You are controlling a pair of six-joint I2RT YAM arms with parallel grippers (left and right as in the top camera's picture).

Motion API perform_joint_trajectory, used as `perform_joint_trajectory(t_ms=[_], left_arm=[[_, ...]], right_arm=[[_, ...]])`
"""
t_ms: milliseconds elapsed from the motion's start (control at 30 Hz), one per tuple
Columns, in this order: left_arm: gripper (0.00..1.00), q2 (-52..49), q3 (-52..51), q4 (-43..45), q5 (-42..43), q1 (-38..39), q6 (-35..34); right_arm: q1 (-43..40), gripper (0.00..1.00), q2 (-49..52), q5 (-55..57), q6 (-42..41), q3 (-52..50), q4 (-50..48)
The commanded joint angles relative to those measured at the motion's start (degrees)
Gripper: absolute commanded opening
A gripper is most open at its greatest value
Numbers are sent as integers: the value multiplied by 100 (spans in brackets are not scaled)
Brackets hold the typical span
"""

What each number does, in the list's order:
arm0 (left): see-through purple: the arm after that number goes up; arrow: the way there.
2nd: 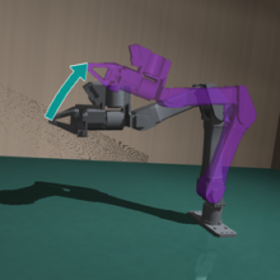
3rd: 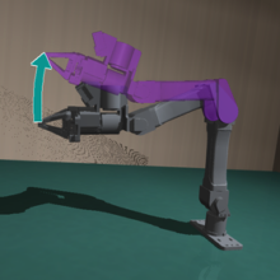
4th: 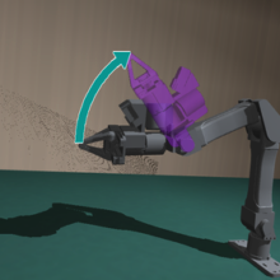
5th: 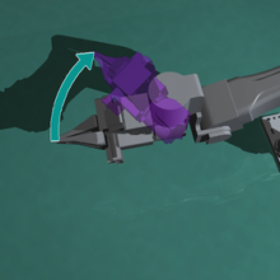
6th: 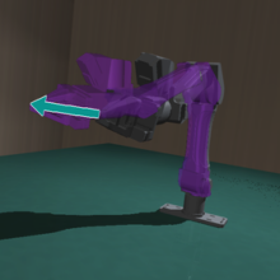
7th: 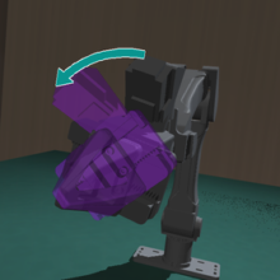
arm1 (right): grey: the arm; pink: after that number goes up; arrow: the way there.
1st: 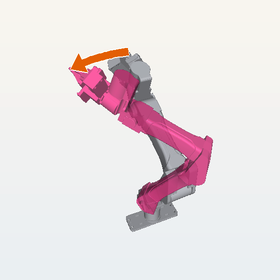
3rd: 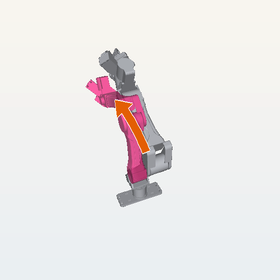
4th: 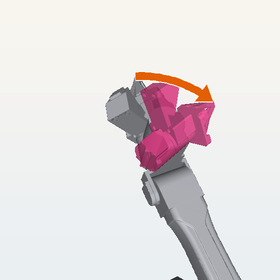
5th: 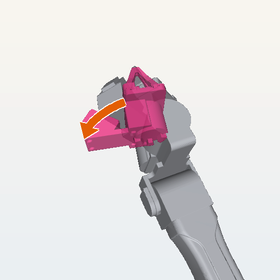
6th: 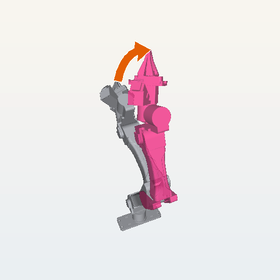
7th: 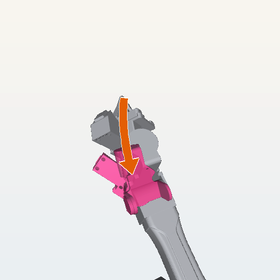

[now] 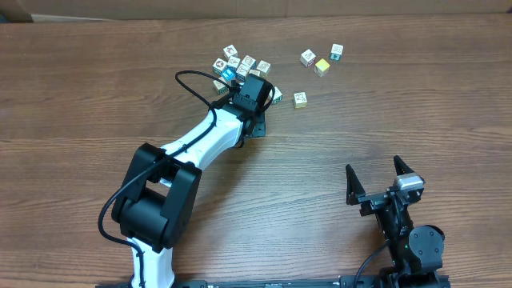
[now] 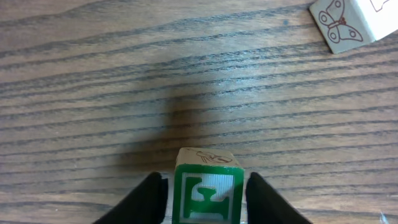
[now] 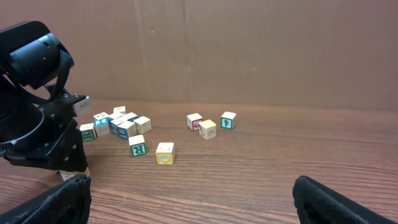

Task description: Form a horizontal line

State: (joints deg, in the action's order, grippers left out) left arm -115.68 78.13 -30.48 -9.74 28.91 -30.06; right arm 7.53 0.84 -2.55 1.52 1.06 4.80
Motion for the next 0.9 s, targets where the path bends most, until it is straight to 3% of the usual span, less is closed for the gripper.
perform_joint_trajectory(t_ms=[0,867], left_arm=[[41,-133,-42,-13,-118,44,-44],[28,-129,-15,-256,79,81,-424]], right_arm=[[-15,100,-68,31,24,-61,-15],[-15,100,-68,31,24,-61,-13]])
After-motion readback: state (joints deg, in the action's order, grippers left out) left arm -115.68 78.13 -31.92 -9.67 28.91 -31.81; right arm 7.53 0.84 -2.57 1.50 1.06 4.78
